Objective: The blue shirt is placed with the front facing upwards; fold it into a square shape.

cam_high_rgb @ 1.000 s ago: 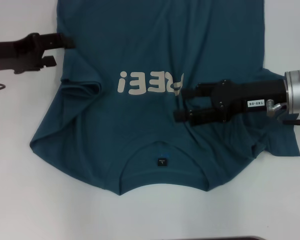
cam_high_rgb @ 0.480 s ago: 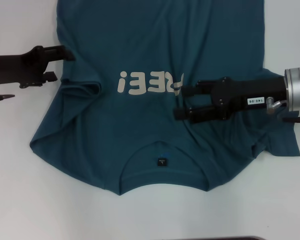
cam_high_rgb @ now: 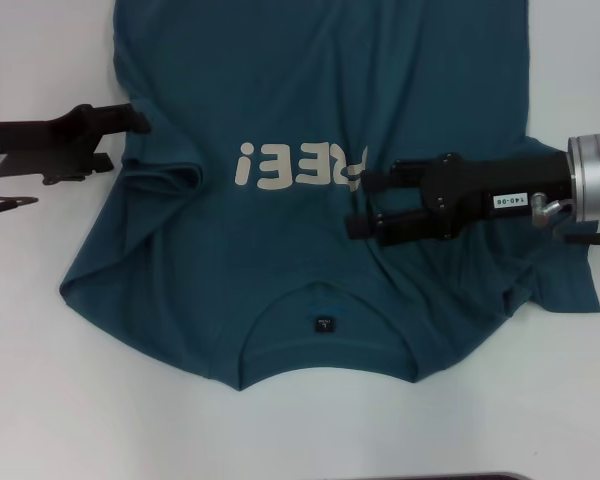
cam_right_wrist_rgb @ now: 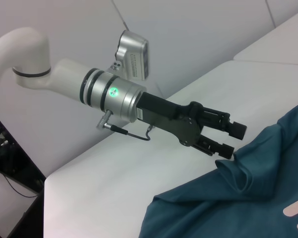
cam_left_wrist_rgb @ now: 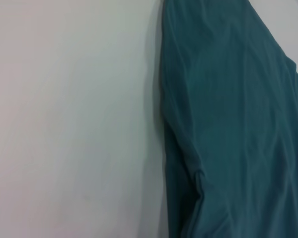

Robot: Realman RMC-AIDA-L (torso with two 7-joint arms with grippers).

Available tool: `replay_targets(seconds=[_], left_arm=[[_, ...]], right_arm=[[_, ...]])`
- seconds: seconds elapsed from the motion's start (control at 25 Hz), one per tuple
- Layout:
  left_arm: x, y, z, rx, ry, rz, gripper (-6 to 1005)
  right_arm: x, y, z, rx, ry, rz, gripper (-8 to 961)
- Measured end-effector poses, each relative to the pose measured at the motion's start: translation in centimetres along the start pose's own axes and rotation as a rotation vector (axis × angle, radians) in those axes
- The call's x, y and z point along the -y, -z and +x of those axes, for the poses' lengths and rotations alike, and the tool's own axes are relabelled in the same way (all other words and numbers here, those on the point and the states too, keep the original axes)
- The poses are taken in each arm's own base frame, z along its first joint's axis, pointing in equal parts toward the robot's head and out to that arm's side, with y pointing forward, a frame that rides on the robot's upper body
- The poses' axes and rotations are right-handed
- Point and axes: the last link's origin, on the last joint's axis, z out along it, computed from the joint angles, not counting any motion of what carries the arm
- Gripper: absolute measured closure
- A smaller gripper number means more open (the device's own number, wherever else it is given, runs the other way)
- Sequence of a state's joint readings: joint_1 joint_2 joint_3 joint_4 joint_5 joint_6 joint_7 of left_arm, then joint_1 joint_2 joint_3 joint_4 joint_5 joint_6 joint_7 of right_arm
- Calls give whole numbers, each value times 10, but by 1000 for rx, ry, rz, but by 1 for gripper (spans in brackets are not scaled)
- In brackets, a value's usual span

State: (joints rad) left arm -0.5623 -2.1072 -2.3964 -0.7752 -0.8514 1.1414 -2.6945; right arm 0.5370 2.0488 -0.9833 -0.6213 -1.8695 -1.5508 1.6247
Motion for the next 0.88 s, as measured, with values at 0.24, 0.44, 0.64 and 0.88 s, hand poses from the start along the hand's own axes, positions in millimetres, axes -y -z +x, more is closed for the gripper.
replay_targets(seconds=[0.24,0.44,0.64,0.88], left_arm=[[-3,-7,-2,12,-12,6,140],[-11,-11,-1,15,-35,-14,141],[-26,-13,1,29,-59,-68,141],[-42,-14,3,40,-88,-114,141]], right_arm=[[0,-1,0,0,-1,-1,40],[-1,-1,1,0,-3,-2,40],[-1,-1,2,1,-4,-2,40],[-2,-1,4,1,-6,-2,40]])
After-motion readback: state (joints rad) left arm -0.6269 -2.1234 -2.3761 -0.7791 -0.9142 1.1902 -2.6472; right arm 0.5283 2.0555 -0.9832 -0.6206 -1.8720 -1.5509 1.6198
